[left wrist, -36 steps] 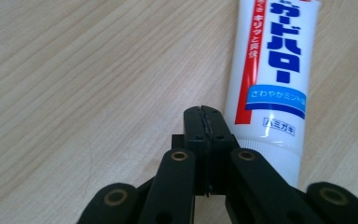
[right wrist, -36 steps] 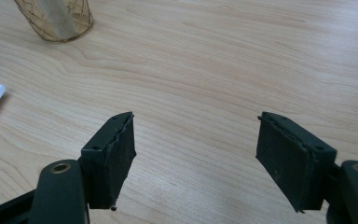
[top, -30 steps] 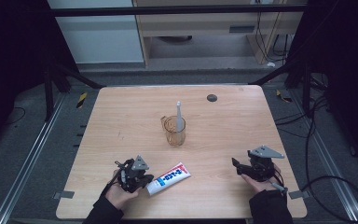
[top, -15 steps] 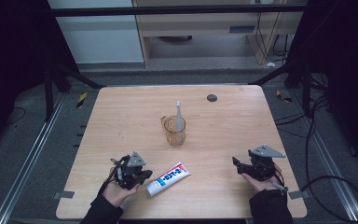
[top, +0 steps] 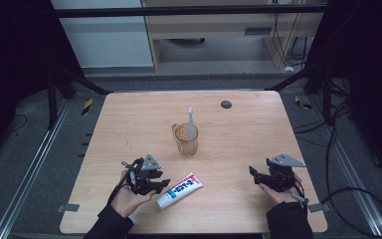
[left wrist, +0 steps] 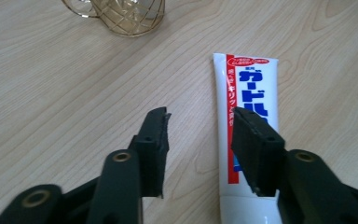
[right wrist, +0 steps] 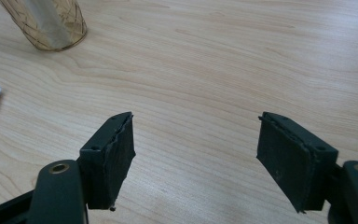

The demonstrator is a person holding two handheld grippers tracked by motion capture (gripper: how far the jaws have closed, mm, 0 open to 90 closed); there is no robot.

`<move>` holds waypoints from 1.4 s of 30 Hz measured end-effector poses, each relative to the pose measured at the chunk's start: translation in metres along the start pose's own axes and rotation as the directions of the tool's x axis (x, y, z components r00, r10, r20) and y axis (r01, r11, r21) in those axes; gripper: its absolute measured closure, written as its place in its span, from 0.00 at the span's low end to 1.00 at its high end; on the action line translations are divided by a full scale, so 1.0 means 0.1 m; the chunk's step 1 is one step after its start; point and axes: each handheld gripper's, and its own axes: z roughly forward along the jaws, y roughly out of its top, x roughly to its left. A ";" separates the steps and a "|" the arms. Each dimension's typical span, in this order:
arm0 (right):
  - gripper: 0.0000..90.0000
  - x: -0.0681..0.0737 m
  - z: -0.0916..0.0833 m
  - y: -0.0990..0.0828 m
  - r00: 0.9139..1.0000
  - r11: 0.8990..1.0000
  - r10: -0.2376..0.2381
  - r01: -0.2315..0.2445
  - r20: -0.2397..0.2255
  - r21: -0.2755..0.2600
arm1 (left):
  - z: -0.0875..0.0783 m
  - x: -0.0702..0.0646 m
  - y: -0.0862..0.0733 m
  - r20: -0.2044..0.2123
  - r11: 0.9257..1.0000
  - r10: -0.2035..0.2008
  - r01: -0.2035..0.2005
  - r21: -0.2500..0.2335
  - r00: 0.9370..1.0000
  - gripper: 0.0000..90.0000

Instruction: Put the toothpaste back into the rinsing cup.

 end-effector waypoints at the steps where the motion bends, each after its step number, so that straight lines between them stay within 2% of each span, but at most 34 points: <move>1: 0.30 -0.01 0.00 0.00 1.000 1.000 0.002 -0.002 0.002 -0.002 | -0.01 -0.01 0.02 -0.001 1.000 0.006 -0.006 -0.004 1.000 0.58; 7: 0.30 -0.04 -0.01 0.00 1.000 1.000 0.000 0.000 0.009 -0.004 | -0.01 -0.07 0.15 0.011 0.999 0.035 -0.035 -0.005 0.999 0.49; 13: 0.30 -0.06 -0.01 0.02 1.000 1.000 0.015 -0.014 0.003 -0.008 | 0.11 -0.18 0.23 0.036 0.996 0.083 -0.084 0.033 0.996 0.43; 21: 0.29 -0.08 0.01 0.03 1.000 1.000 0.004 -0.004 0.008 -0.004 | 0.25 -0.23 0.28 0.040 0.990 0.103 -0.106 0.089 0.994 0.40; 26: 0.29 -0.08 0.01 0.03 1.000 1.000 0.007 -0.007 0.010 -0.001 | 0.32 -0.25 0.28 0.056 0.981 0.125 -0.132 0.142 0.991 0.39; 34: 0.29 -0.07 0.02 0.03 1.000 1.000 -0.005 0.005 0.014 0.002 | 0.44 -0.25 0.25 0.078 0.971 0.129 -0.142 0.193 0.989 0.39; 39: 0.29 -0.06 0.04 0.03 1.000 1.000 -0.009 0.009 0.015 0.009 | 0.55 -0.28 0.22 0.100 0.955 0.151 -0.172 0.243 0.983 0.39; 42: 0.29 -0.06 0.04 0.04 1.000 1.000 -0.009 0.008 0.015 0.008 | 0.59 -0.28 0.22 0.108 0.950 0.154 -0.177 0.257 0.982 0.40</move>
